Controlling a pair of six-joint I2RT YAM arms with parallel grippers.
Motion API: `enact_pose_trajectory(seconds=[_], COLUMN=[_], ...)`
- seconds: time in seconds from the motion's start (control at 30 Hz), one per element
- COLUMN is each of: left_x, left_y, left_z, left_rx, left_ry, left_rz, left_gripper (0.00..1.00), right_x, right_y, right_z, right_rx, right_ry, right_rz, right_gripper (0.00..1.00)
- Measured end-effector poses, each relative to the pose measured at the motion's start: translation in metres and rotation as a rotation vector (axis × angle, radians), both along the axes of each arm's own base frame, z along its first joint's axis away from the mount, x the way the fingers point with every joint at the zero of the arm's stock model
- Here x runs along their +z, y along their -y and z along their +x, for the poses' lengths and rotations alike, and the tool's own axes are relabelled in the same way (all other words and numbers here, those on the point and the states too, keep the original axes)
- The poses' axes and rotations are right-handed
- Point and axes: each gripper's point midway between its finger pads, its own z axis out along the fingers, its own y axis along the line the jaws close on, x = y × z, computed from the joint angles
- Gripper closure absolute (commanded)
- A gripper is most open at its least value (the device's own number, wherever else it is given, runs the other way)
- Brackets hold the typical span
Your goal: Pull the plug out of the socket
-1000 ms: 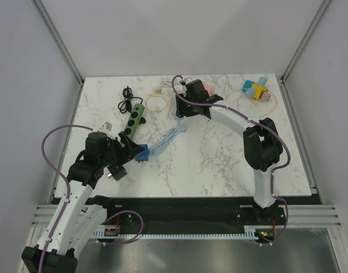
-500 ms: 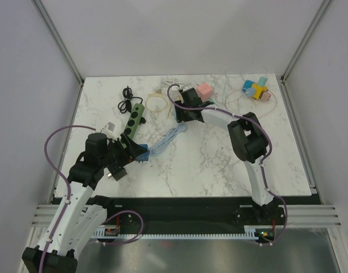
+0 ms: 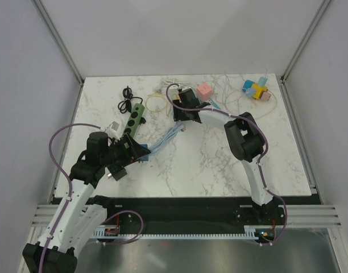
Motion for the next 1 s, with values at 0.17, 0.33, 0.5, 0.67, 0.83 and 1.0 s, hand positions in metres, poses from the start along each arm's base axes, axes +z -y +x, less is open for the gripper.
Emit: enact_pose_trajectory(seconds=[0.17,0.33,0.5,0.67,0.83,1.0], left_x=[0.003,0.006,0.01,0.014,0.013,0.006], left_y=[0.004,0.008,0.009,0.009,0.009,0.011], left_z=[-0.003,-0.007,-0.007,-0.008,-0.008,0.0], left_rx=[-0.034,-0.065,-0.072,-0.072,-0.071,-0.072], left_ry=[0.01,0.016,0.035,0.051,0.051,0.008], left_rz=[-0.012,-0.033,-0.038,-0.042,-0.041,-0.034], left_gripper=[0.24,0.24,0.24,0.24,0.24,0.29], right_x=[0.0,-0.002,-0.001,-0.001,-0.002,-0.003], right_y=[-0.005,-0.004,-0.004,0.002,0.025,0.049], right_z=[0.005,0.004,0.002,-0.005,-0.037,-0.081], right_rx=[-0.022,-0.028,-0.013,0.035,0.069,0.09], right_ry=[0.025,0.029,0.047,0.093,0.068,0.013], right_rz=[0.005,-0.007,0.006,-0.005,-0.02,-0.021], right_gripper=[0.49,0.7,0.82,0.85,0.85,0.84])
